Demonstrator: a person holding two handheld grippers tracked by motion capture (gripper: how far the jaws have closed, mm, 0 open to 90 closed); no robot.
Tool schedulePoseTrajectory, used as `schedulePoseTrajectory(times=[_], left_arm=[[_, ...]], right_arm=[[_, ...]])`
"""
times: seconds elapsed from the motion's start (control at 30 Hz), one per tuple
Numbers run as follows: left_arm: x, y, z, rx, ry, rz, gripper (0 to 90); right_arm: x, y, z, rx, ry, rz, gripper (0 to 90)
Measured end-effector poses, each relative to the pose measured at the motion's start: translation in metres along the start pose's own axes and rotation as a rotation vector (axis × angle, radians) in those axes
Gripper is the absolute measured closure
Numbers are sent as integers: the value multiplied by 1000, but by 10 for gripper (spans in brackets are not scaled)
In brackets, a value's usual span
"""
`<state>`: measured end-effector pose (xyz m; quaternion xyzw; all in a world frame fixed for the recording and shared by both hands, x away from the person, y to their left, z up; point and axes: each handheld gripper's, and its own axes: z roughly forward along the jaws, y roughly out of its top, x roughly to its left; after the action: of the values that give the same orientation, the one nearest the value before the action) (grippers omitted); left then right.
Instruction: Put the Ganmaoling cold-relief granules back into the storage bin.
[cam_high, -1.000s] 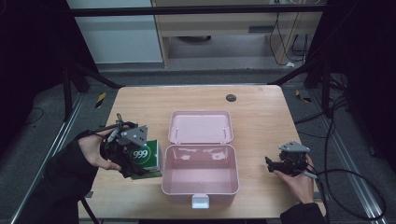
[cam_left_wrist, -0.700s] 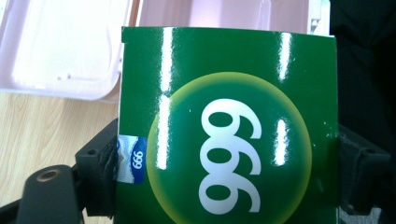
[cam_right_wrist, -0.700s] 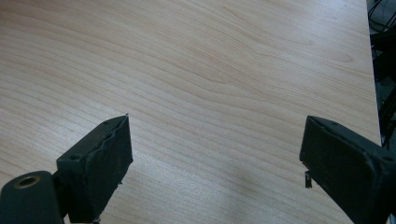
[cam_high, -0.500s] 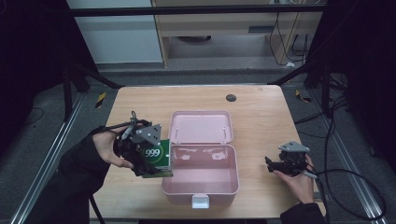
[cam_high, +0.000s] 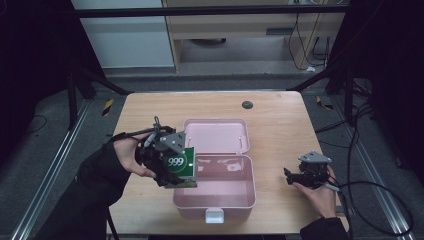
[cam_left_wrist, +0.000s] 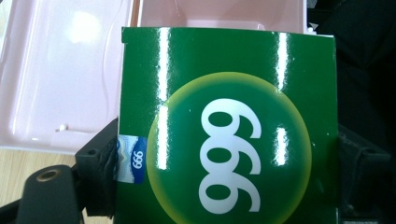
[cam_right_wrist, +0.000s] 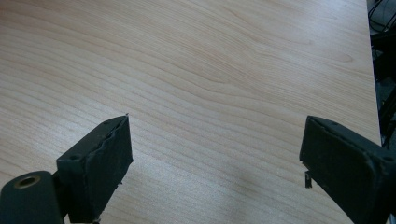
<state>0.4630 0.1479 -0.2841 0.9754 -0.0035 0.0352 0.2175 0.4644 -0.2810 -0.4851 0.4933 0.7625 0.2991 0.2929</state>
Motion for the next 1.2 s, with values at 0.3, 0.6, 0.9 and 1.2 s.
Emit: schedulePoseTrajectory(times=[0.3,0.6,0.9,1.2], left_arm=[[3,12,11,6,-8,18,146],[7,20,24,17,-14,32,146],[9,21,37,32,-27,35,146],[9,14,50,43,-41,25,146]], right_arm=[[0,0,0,2,2,0,96],[0,0,0,2,5,0,96],[0,0,1,6,7,-5,96],[1,-1,1,9,7,-6,96]])
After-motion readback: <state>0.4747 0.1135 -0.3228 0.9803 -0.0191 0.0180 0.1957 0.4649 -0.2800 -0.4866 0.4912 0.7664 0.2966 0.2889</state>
